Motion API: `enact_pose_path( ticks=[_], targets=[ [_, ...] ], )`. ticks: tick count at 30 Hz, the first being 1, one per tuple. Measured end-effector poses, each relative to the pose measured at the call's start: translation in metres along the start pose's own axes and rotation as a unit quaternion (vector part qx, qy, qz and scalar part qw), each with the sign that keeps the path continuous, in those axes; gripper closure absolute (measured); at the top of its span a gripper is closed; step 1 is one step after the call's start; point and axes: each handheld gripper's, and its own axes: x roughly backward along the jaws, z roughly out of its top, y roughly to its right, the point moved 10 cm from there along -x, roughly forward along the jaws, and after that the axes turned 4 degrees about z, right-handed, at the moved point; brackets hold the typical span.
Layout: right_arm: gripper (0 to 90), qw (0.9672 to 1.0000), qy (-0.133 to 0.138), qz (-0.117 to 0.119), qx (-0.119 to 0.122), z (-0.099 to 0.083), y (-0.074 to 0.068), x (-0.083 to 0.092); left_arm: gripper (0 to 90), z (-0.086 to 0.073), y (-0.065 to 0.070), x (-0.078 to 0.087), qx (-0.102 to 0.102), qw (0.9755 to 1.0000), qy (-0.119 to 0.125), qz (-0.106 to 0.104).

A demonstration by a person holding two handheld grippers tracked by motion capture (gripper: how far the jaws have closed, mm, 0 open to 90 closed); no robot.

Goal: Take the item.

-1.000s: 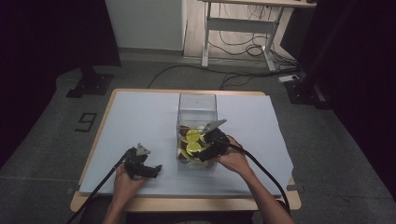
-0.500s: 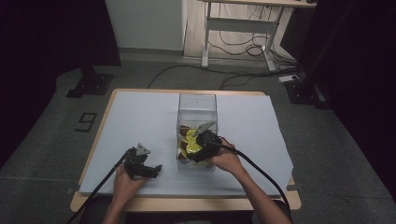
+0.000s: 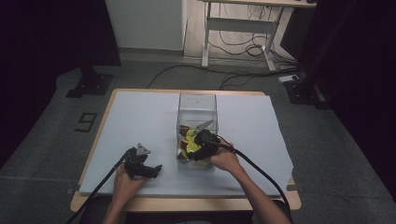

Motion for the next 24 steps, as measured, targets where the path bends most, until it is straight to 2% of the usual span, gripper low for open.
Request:
enact_pose_path(
  ticks=[3, 6, 14, 24],
  targets=[
    [37.8, 1.0000, 0.002, -0.002, 0.000, 0.001, 0.000, 0.001, 0.0, 0.000, 0.000, 0.000, 0.000, 1.0000, 0.000, 0.000],
    [37.8, 0.9999, 0.015, -0.002, -0.002, 0.005, -0.001, 0.008, 0.0, 0.000, 0.000, 0.000, 0.000, 1.0000, 0.000, 0.000],
    [37.8, 0.9996, 0.029, -0.005, 0.006, 0.011, -0.003, 0.024, 0.0, 0.000, 0.000, 0.000, 0.000, 1.0000, 0.000, 0.000],
    [37.8, 0.9991, 0.042, -0.011, 0.003, 0.015, 0.000, 0.041, 0.0, 0.000, 0.000, 0.000, -0.001, 1.0000, 0.001, 0.000]
  ],
)
